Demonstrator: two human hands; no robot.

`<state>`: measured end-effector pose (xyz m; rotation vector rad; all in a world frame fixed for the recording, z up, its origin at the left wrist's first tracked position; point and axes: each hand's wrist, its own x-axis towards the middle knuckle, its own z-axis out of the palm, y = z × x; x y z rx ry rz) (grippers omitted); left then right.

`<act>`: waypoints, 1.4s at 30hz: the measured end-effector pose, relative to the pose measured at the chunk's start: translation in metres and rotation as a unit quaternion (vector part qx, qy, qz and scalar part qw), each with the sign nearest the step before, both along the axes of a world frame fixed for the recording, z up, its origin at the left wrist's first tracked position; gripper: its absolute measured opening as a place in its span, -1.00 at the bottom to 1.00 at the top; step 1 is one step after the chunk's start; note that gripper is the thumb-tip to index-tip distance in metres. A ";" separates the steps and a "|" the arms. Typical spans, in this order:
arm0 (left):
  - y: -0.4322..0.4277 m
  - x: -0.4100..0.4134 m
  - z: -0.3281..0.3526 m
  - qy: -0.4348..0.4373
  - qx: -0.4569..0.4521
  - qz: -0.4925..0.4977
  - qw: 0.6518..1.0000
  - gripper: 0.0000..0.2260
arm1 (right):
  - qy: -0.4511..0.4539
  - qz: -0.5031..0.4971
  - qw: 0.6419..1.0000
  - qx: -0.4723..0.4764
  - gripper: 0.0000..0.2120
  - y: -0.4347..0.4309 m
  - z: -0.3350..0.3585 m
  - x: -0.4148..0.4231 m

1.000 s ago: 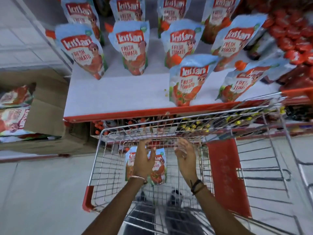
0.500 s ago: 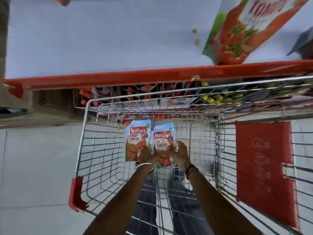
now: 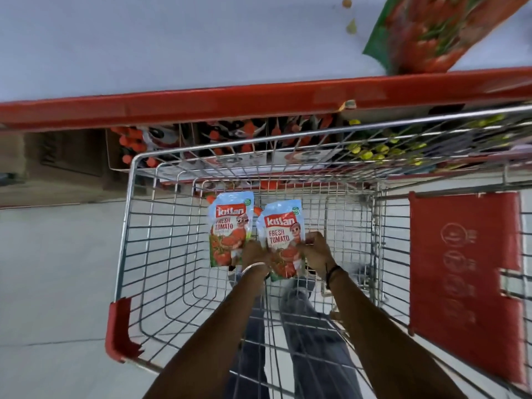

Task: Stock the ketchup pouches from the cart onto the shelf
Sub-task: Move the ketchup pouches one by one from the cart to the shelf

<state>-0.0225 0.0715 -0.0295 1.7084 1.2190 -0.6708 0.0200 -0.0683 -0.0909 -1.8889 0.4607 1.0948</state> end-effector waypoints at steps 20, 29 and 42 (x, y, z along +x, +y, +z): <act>0.043 -0.026 0.206 -0.336 0.053 0.052 0.939 -0.75 | -0.208 -0.053 0.946 0.241 -0.80 0.028 0.262 -0.004; 0.066 0.000 0.308 -0.493 0.074 0.079 0.863 -0.75 | -0.316 -0.045 0.891 0.324 -0.74 0.058 0.387 0.021; 0.120 0.092 0.354 -0.575 0.140 0.098 0.800 -0.73 | -0.478 -0.102 0.834 0.255 -0.69 0.132 0.420 0.097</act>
